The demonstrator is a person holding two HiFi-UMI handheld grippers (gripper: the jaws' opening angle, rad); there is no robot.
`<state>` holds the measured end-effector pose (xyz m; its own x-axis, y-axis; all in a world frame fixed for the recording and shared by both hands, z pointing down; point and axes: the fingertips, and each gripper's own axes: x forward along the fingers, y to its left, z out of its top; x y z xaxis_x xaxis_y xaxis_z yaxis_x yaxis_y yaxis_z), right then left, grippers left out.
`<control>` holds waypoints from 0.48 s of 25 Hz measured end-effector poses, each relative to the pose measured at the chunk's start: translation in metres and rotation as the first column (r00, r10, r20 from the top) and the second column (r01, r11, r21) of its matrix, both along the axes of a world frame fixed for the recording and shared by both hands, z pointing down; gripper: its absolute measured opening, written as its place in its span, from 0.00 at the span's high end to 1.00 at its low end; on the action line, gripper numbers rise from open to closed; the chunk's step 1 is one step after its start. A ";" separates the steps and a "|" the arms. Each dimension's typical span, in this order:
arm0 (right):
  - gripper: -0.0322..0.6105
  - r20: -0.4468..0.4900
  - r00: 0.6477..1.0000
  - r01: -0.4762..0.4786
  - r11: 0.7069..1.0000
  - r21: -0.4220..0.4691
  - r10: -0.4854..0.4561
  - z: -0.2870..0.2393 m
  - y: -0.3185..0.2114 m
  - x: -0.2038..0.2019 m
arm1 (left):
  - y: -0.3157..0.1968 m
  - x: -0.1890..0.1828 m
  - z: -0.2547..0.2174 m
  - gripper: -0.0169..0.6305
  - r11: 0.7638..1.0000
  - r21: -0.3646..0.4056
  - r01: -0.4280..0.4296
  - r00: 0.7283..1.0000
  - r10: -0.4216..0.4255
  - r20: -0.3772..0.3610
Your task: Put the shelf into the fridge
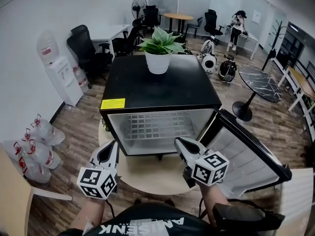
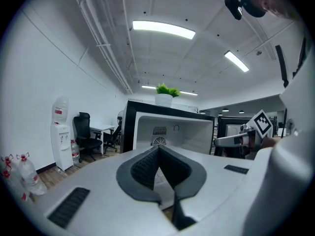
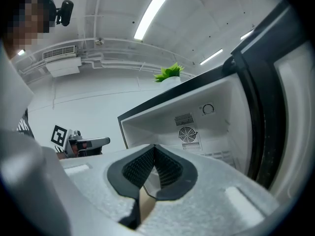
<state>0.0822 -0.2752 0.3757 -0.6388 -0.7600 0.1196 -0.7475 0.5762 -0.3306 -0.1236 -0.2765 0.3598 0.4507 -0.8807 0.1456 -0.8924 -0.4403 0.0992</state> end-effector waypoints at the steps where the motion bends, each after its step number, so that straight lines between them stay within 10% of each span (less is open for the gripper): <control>1: 0.94 -0.002 1.000 0.000 1.000 -0.003 0.000 0.000 0.000 0.000 | -0.001 0.001 -0.004 0.97 1.000 0.004 -0.003 1.000 0.003 -0.005; 12: 0.94 -0.001 1.000 0.022 1.000 -0.003 -0.022 0.005 -0.002 -0.002 | -0.008 0.014 -0.014 0.97 1.000 0.020 -0.017 1.000 0.017 0.020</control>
<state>0.0806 -0.2775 0.3802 -0.6550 -0.7456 0.1225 -0.7351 0.5913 -0.3316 -0.1100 -0.2842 0.3457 0.4629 -0.8758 0.1370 -0.8864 -0.4572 0.0725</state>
